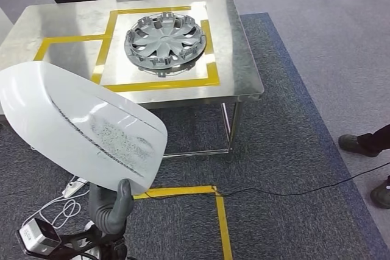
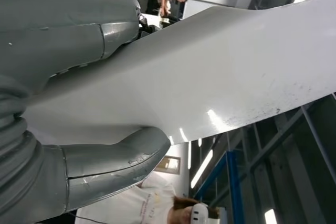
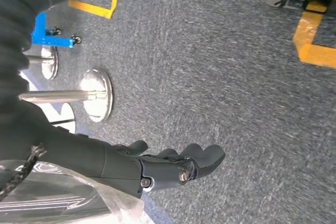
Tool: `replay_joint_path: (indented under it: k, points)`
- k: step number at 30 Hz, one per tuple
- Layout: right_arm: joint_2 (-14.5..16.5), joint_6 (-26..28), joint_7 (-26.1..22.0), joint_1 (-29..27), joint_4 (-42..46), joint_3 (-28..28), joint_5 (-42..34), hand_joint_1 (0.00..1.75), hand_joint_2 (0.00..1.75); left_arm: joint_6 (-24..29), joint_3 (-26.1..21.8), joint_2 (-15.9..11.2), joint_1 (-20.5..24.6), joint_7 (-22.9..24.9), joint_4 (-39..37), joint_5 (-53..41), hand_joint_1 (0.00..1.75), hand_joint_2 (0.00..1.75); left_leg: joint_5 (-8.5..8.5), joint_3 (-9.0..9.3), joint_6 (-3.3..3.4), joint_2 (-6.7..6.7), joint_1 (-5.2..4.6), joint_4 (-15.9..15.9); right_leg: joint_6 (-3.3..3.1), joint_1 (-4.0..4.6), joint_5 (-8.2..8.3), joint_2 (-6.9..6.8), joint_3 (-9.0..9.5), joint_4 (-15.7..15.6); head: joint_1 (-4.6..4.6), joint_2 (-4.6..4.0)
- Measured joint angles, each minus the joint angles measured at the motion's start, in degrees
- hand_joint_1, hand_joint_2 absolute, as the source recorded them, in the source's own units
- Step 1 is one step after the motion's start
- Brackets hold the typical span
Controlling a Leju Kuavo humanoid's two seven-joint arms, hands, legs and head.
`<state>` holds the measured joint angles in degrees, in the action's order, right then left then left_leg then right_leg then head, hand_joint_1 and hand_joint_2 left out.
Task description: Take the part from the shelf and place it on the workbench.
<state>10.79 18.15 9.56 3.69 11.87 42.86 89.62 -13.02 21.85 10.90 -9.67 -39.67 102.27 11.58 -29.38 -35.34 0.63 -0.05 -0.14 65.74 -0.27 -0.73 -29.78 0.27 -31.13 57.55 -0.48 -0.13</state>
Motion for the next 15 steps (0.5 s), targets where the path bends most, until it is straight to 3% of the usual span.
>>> replay_joint_path:
  k: [2,5,7,8,10,11,12,13,15]
  points:
    - [0.1,0.01,-0.13,0.03,-0.02,0.0,0.02,0.0,1.75,-0.27,-0.01,0.01,0.27,-0.09,-0.02,-0.15,1.75,1.75,1.56,2.88,1.04,0.17,-0.4,-5.85,0.51,0.1,-0.23,-0.04,0.56,0.02,0.03,0.0]
    - [0.14,0.03,-0.11,0.27,-0.02,0.0,-0.06,0.0,1.75,0.06,-0.19,0.1,0.58,0.14,-0.09,-0.12,1.75,1.75,1.34,3.63,1.34,0.1,-0.46,-7.6,1.46,0.05,-0.21,-0.2,0.73,-0.2,0.01,0.01]
    - [0.14,0.04,-0.05,0.37,-0.01,0.0,-0.14,0.0,1.75,0.3,-0.41,0.27,0.72,0.29,-0.11,-0.11,1.75,1.75,1.45,4.12,1.56,0.09,-0.09,-8.35,1.9,0.1,-1.36,-0.23,-0.12,1.43,0.18,0.01]
    - [0.14,0.05,-0.03,0.39,-0.01,0.0,-0.16,0.0,1.75,0.35,-0.5,0.34,0.8,0.31,-0.13,-0.11,1.75,1.75,1.44,4.39,1.7,0.15,0.09,-8.62,2.1,0.09,-2.56,-0.23,-1.49,3.94,0.3,0.01]
    - [0.08,0.05,-0.02,0.34,-0.01,0.0,-0.2,0.0,1.75,0.44,-0.66,0.39,0.91,0.33,-0.24,-0.11,1.75,1.75,1.16,4.56,1.99,0.21,0.03,-8.66,2.4,0.04,-5.24,-0.22,-5.96,11.75,0.49,0.01]
    - [0.05,0.04,-0.02,0.26,-0.01,0.0,-0.21,0.0,1.75,0.47,-0.75,0.4,0.9,0.33,-0.33,-0.11,1.75,1.75,0.97,4.7,2.06,0.21,-0.01,-8.65,2.52,0.02,-5.78,-0.23,-8.07,14.85,0.5,0.0]
    - [0.02,0.04,-0.01,0.16,-0.01,0.0,-0.23,0.0,1.75,0.48,-0.83,0.4,0.89,0.33,-0.43,-0.11,1.75,1.75,0.74,4.93,2.08,0.16,-0.04,-8.65,2.58,0.01,-5.26,-0.23,-9.34,16.14,0.5,0.0]
    - [0.02,0.03,-0.01,0.09,-0.01,0.0,-0.23,0.0,1.75,0.48,-0.89,0.4,0.89,0.33,-0.5,-0.11,1.75,1.75,0.48,5.29,2.02,0.1,-0.05,-8.65,2.56,0.02,-3.54,-0.24,-9.36,14.99,0.53,0.0]
    - [0.0,0.04,-0.01,0.1,-0.01,0.0,-0.22,0.0,1.75,0.48,-0.95,0.42,0.89,0.33,-0.6,-0.11,1.75,1.75,-0.23,6.24,1.7,0.0,-0.07,-8.65,2.35,0.03,1.27,-0.31,-6.5,7.63,0.53,0.0]
